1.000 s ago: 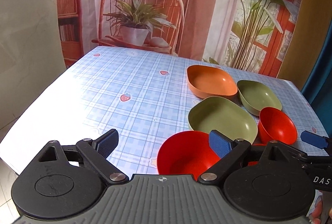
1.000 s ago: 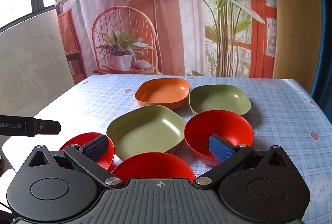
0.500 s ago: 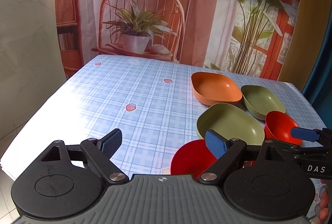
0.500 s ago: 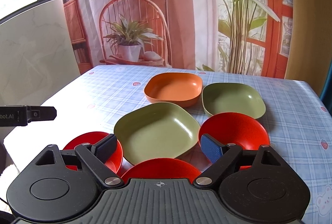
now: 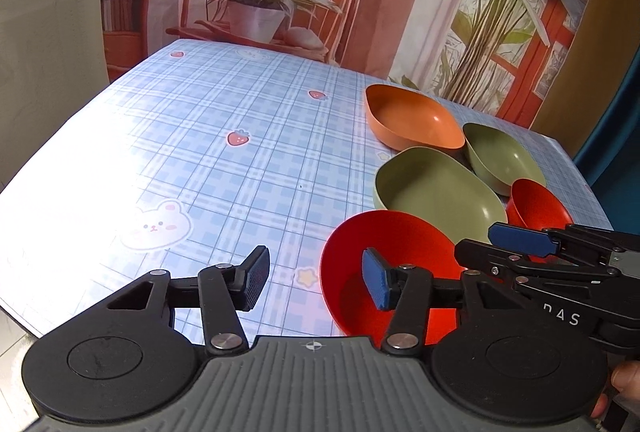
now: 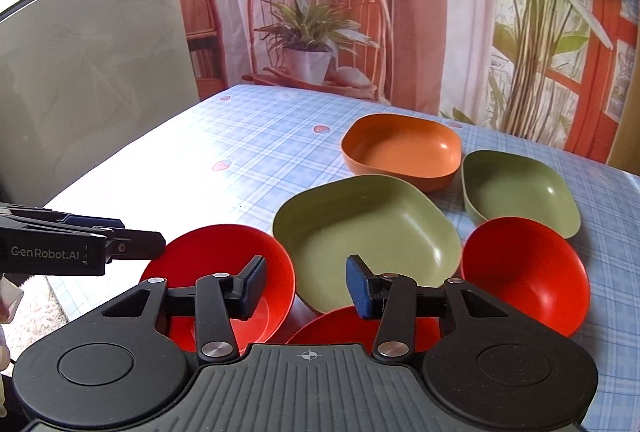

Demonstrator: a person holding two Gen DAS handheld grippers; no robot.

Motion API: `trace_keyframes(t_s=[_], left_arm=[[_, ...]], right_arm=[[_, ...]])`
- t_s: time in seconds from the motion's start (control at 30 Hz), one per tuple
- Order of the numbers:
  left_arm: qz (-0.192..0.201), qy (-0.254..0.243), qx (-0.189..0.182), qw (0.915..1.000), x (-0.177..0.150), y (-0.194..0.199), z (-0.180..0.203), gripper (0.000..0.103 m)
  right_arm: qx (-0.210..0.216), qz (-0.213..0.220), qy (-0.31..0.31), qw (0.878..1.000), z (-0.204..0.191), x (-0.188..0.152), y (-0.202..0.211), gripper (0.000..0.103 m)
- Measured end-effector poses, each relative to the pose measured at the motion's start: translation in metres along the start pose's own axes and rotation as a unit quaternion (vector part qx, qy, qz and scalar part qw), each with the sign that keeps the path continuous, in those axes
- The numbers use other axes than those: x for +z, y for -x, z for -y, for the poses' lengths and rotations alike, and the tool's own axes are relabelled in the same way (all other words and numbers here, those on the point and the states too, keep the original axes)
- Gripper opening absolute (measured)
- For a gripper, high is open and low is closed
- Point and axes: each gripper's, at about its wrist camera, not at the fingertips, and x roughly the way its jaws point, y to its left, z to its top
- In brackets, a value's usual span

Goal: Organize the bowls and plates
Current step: 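Grasp the rim of a red bowl with the left tool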

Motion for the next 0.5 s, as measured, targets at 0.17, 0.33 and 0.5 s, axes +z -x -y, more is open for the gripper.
trace_keyframes(t_s=[0.17, 0.33, 0.5], left_arm=[[-0.019, 0.000, -0.012, 0.9997, -0.007, -0.008, 0.000, 0.043], [-0.037, 0.000, -0.024, 0.9990, -0.010, -0.016, 0.003, 0.038], [-0.043, -0.002, -0.029, 0.9987, -0.011, -0.021, 0.007, 0.026]], right_arm=[[0.018, -0.024, 0.008, 1.000, -0.007, -0.003, -0.011, 0.025], [0.019, -0.036, -0.001, 0.999, -0.006, -0.003, -0.019, 0.019], [0.026, -0.036, -0.010, 0.999, -0.004, -0.006, -0.021, 0.017]])
